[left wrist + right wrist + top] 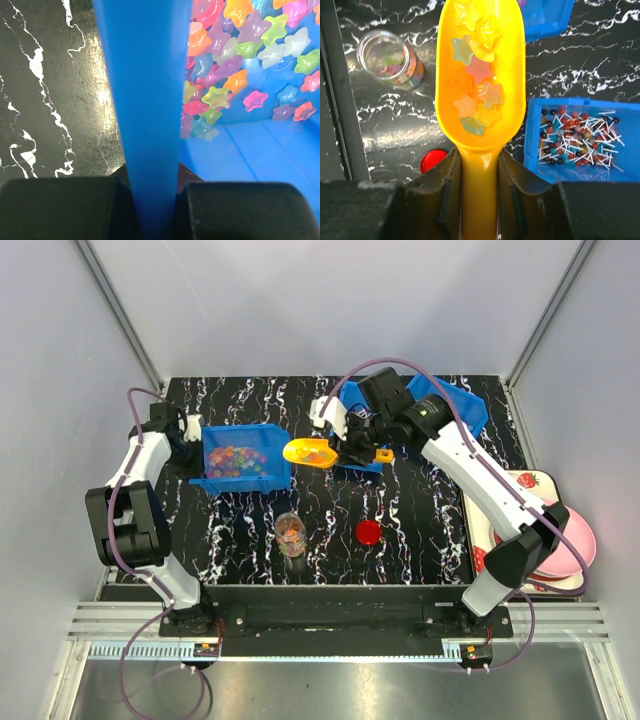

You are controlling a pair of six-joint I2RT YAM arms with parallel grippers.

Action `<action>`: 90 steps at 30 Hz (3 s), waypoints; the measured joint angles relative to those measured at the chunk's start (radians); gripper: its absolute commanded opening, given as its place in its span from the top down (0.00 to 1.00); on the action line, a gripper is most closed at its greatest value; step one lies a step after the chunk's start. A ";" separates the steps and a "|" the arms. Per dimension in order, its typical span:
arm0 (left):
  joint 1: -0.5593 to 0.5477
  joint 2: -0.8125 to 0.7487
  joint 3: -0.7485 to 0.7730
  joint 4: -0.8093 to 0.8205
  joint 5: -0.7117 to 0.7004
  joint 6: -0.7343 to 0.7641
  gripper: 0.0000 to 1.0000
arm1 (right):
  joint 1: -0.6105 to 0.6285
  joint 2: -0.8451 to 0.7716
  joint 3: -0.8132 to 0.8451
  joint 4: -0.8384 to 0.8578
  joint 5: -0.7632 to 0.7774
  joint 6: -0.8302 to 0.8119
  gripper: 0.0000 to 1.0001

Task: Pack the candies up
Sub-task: Place the fake candies in the packing bottle.

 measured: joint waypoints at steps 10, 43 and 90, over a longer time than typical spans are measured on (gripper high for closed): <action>0.001 0.001 0.000 0.000 0.000 0.000 1.00 | 0.072 -0.060 -0.143 -0.027 0.054 -0.035 1.00; 0.008 0.001 0.000 0.001 0.004 0.000 1.00 | 0.325 -0.041 -0.146 -0.183 0.329 -0.072 1.00; 0.012 0.001 0.000 0.002 0.016 0.000 1.00 | 0.416 0.075 0.000 -0.299 0.521 -0.127 1.00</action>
